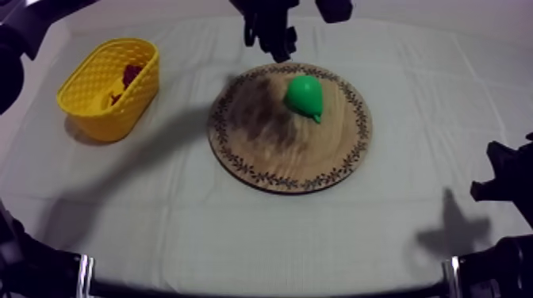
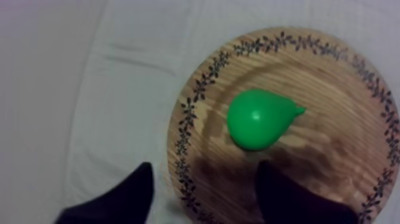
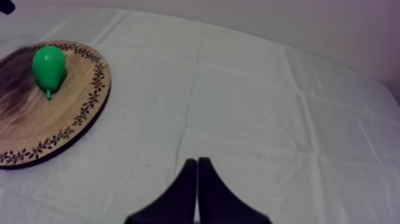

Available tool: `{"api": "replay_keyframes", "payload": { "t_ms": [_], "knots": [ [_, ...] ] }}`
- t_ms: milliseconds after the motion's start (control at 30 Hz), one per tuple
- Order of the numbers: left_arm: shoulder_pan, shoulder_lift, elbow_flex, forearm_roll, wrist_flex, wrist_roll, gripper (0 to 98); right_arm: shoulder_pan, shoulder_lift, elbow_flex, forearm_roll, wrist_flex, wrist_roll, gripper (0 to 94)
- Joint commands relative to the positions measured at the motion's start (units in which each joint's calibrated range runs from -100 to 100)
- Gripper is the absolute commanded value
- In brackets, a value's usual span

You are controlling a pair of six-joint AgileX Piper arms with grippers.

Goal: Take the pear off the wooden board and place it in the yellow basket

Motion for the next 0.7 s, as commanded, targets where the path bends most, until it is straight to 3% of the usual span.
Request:
{"api": "replay_keyframes", "payload": {
  "t_ms": [0,133,367,667],
  "knots": [
    [-0.3,0.7,-0.3,0.51,1.0,-3.4,86.0,0.0,0.0,0.1,0.0,0.0,0.0,0.5],
    [-0.8,2.3,-1.1,1.66,3.2,-8.0,93.3,0.0,0.0,0.1,0.0,0.0,0.1,0.5],
    [-0.4,4.7,-0.9,2.11,4.4,-11.9,95.1,0.0,0.0,0.1,0.0,0.0,0.1,0.5],
    [1.4,9.8,-2.7,1.03,1.9,-12.6,94.1,0.0,0.0,0.1,0.0,0.0,0.1,0.5]
  ]
}}
